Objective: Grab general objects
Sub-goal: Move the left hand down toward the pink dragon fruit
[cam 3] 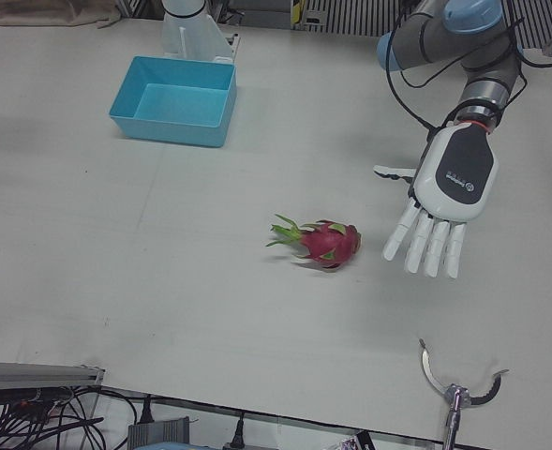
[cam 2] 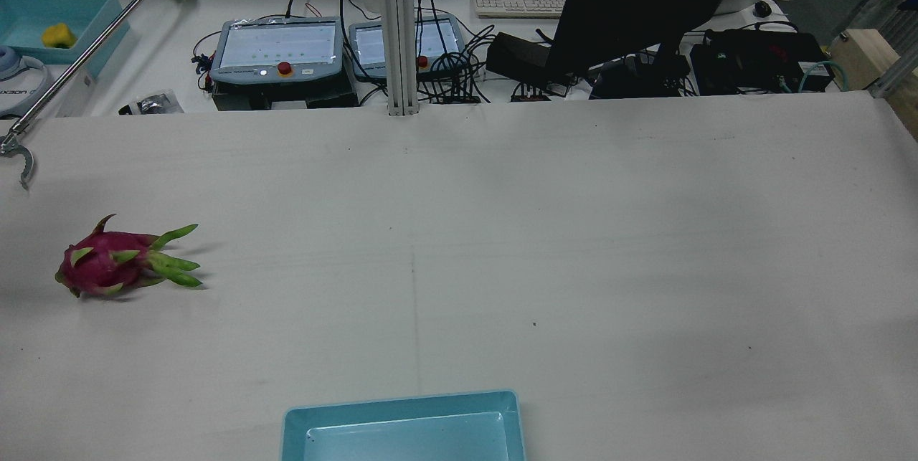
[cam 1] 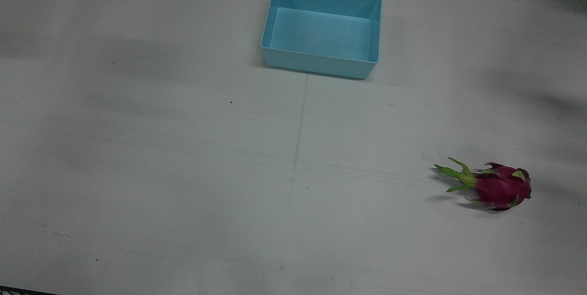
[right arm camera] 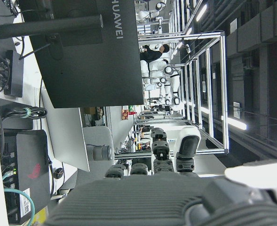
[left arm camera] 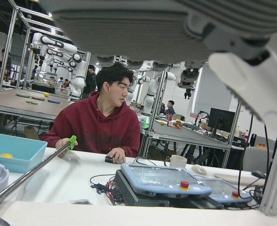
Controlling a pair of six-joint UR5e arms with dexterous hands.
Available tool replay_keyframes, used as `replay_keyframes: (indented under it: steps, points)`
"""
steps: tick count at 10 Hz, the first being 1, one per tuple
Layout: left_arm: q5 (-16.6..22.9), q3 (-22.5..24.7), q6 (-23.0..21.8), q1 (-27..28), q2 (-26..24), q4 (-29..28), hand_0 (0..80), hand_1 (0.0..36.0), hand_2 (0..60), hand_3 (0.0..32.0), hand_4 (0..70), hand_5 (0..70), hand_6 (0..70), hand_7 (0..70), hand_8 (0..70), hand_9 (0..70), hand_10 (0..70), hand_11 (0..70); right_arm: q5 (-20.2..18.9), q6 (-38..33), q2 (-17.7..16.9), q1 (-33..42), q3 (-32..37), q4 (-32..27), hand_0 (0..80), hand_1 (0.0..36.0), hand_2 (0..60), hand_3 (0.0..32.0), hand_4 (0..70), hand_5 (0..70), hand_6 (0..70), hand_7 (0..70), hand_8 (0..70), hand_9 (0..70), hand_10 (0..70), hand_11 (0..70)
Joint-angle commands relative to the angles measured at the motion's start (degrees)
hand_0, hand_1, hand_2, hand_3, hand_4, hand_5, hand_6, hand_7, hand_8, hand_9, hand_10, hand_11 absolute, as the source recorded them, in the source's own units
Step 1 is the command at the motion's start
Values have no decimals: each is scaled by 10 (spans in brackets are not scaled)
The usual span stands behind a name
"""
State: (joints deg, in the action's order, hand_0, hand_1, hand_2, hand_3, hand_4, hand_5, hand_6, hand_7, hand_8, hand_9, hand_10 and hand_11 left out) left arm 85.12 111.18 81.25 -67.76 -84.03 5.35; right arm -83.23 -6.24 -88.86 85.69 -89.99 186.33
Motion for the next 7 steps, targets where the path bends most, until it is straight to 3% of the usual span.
replay_keyframes:
  steps: [1, 2, 3, 5, 7]
  points:
    - [-5, -22, 36, 44, 14, -31, 491, 116, 0, 242, 0, 0, 0, 0, 0, 0, 0, 0, 0, 0, 0, 0, 2, 0, 0, 0, 0, 0, 0, 0, 0, 0, 0, 0, 0, 0]
    - [-14, -34, 22, 59, 14, -36, 487, 111, 0, 180, 0, 0, 0, 7, 0, 0, 0, 0, 0, 0, 0, 0, 2, 0, 0, 0, 0, 0, 0, 0, 0, 0, 0, 0, 0, 0]
    - [-28, -48, -3, 61, 13, -46, 491, 116, 0, 158, 0, 0, 0, 19, 0, 0, 0, 0, 0, 0, 0, 0, 2, 0, 0, 0, 0, 0, 0, 0, 0, 0, 0, 0, 0, 0]
    - [-63, -64, -18, 102, 9, -57, 500, 130, 0, 182, 0, 0, 0, 54, 0, 0, 0, 3, 0, 0, 0, 0, 2, 0, 0, 0, 0, 0, 0, 0, 0, 0, 0, 0, 0, 0]
    - [-151, -64, -19, 194, 4, -54, 498, 123, 0, 232, 0, 6, 0, 87, 0, 3, 19, 41, 0, 0, 0, 0, 0, 0, 0, 0, 0, 0, 0, 0, 0, 0, 0, 0, 0, 0]
